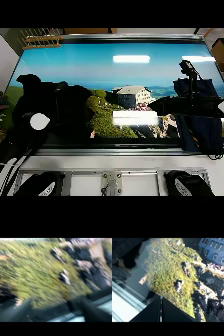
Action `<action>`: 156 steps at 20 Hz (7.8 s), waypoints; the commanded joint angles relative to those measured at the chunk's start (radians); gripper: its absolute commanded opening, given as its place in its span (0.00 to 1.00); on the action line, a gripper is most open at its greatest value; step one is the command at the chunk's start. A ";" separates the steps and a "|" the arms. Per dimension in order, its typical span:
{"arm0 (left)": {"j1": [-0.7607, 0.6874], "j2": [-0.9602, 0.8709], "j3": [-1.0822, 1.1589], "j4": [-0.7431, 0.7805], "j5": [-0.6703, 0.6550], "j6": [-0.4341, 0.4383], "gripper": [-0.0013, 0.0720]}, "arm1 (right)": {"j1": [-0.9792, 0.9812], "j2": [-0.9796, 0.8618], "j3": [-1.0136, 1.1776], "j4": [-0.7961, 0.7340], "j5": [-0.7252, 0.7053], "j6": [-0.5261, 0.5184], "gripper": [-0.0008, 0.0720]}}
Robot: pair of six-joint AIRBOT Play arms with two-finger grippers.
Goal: Fold the clothes and pants, and hang the long-sleeved shirts on hangers.
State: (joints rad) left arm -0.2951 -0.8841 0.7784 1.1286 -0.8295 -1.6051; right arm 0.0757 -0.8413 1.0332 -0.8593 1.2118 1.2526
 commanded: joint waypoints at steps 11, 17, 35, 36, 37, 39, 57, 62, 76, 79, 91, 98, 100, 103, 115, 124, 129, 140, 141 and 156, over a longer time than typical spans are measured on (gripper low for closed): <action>0.829 0.000 -0.106 0.021 -0.151 -0.028 0.98 | 0.001 0.000 0.000 0.000 0.000 0.000 0.04; 0.691 -0.023 -0.233 -0.051 0.032 -0.015 0.97 | 0.001 0.000 0.000 0.000 0.000 0.000 0.04; -0.330 -0.098 0.145 -0.127 0.135 -0.280 0.04 | -0.103 -0.018 0.042 0.080 -0.124 -0.101 0.03; -0.368 -0.123 0.147 -0.129 0.178 -0.290 0.04 | -0.151 -0.017 0.045 0.077 -0.152 -0.073 0.03; -0.391 -0.157 0.158 -0.138 0.196 -0.302 0.04 | -0.196 -0.017 0.045 0.078 -0.165 -0.043 0.03; -0.445 -0.256 0.234 -0.136 0.164 -0.302 0.04 | -0.272 -0.019 0.045 0.077 -0.159 -0.007 0.03; 0.356 -0.474 0.592 0.182 -0.230 -0.136 0.97 | -0.334 -0.019 0.041 0.070 -0.063 -0.007 0.03; 0.544 -0.708 0.593 -0.058 -0.233 -0.051 0.97 | -0.334 -0.019 0.041 0.069 -0.040 -0.007 0.03; 0.463 -0.823 0.761 -0.135 -0.212 0.023 0.04 | -0.242 -0.172 -0.127 -0.273 -0.084 0.115 0.03; 0.406 -0.823 0.920 -0.133 -0.216 0.050 0.04 | -0.164 -0.213 -0.145 -0.281 -0.169 0.160 0.03; 0.332 -0.831 1.068 -0.048 -0.261 0.064 0.04 | -0.120 -0.674 -0.113 0.224 -0.338 0.032 0.98; 0.332 -0.831 1.068 -0.048 -0.261 0.064 0.04 | -0.029 -0.782 -0.050 0.235 -0.295 0.018 0.95; 0.333 -0.831 1.068 -0.048 -0.263 0.064 0.04 | -0.019 -0.782 -0.043 0.237 -0.295 -0.016 0.29; 0.333 -0.825 1.069 -0.049 -0.268 0.064 0.04 | -0.023 -0.760 -0.002 0.224 -0.295 -0.042 0.03; 0.315 -0.196 1.237 -0.049 -0.125 0.064 0.04 | -0.074 -0.042 0.399 -0.040 -0.180 -0.008 0.03; 0.315 0.077 0.796 -0.106 -0.075 0.030 0.04 | -0.074 0.082 0.362 -0.219 -0.059 0.141 0.03; 0.156 -0.057 0.601 -0.207 -0.133 0.034 0.04 | -0.074 0.002 0.354 -0.245 -0.071 0.171 0.03; -0.348 -0.707 0.840 -0.207 0.005 0.037 0.76 | -0.074 -0.050 0.354 -0.343 -0.081 0.201 0.03; -0.316 -0.721 0.883 -0.206 -0.039 0.018 0.85 | -0.074 -0.050 0.354 -0.359 -0.081 0.204 0.03; 0.280 -0.134 0.188 0.085 -0.542 0.404 0.86 | -0.072 -0.050 0.352 -0.349 -0.021 0.204 0.03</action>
State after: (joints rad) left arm -0.0814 -1.1038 1.1172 1.1645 -1.3331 -1.2888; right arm 0.0025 -0.8917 1.3857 -1.2091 1.1683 1.4563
